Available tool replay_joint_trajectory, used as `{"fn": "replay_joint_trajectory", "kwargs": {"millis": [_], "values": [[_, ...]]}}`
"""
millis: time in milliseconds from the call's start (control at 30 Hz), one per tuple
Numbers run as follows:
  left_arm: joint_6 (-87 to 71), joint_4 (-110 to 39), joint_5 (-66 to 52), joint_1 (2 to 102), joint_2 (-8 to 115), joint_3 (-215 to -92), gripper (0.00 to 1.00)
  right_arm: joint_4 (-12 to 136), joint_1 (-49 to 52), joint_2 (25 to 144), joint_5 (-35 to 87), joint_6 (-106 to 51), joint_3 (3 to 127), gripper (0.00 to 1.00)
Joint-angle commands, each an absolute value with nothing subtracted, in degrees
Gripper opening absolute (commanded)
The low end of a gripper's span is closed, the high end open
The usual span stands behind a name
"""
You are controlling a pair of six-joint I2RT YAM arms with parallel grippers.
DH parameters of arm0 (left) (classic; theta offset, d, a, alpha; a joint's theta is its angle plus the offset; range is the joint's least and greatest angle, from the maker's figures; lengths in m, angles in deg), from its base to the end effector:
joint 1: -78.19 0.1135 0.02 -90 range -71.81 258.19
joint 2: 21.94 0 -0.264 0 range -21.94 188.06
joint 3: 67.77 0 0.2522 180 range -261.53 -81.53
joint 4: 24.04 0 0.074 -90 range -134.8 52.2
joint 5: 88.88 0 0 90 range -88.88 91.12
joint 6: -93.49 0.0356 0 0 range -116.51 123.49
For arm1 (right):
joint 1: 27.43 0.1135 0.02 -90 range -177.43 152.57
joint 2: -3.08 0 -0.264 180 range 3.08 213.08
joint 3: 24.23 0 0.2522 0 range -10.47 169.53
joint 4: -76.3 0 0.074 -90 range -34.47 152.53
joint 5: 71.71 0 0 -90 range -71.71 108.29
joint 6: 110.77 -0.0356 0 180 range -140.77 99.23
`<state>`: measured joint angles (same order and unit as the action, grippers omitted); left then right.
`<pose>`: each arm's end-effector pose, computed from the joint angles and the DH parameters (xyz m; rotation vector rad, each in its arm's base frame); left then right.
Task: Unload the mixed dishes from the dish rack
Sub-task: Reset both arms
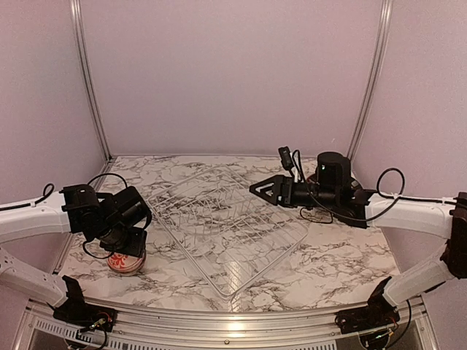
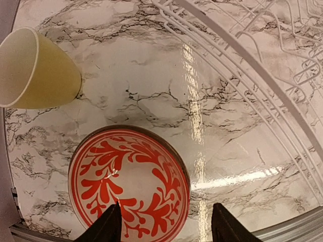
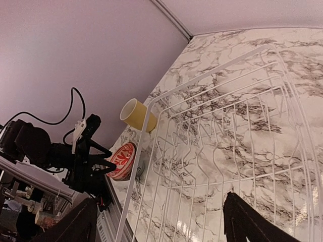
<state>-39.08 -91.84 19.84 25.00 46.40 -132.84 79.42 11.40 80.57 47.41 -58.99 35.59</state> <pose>0.1345 -0.1607 0.2426 0.1747 2.6760 -0.0351 0.2266 0.2046 0.2683 -0.4111 1.9910 1.3653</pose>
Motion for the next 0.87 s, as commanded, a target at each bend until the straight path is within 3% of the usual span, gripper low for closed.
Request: {"fn": "replay_joint_trajectory", "kwargs": {"millis": [0,133,400,600,833], "values": [[-37.6,-91.6,22.8,25.1,40.6,-138.4,0.67,60.6,9.9,73.4,32.8,-47.2,42.2,0.88],[-33.4,-85.4,26.1,25.2,35.1,-142.4,0.82,49.9,9.9,67.5,17.8,-39.1,45.6,0.98],[-18.3,-52.5,31.8,25.1,20.4,-138.2,0.98,42.7,9.9,53.6,5.0,-30.9,47.6,0.98],[-8.1,-39.2,34.7,25.2,14.2,-135.8,0.99,42.6,9.9,45.0,1.6,-28.1,47.8,0.99],[-5.9,-39.1,34.9,25.2,14.2,-137.3,0.99,44.5,9.9,39.9,-1.3,-27.8,46.4,0.99]]}}
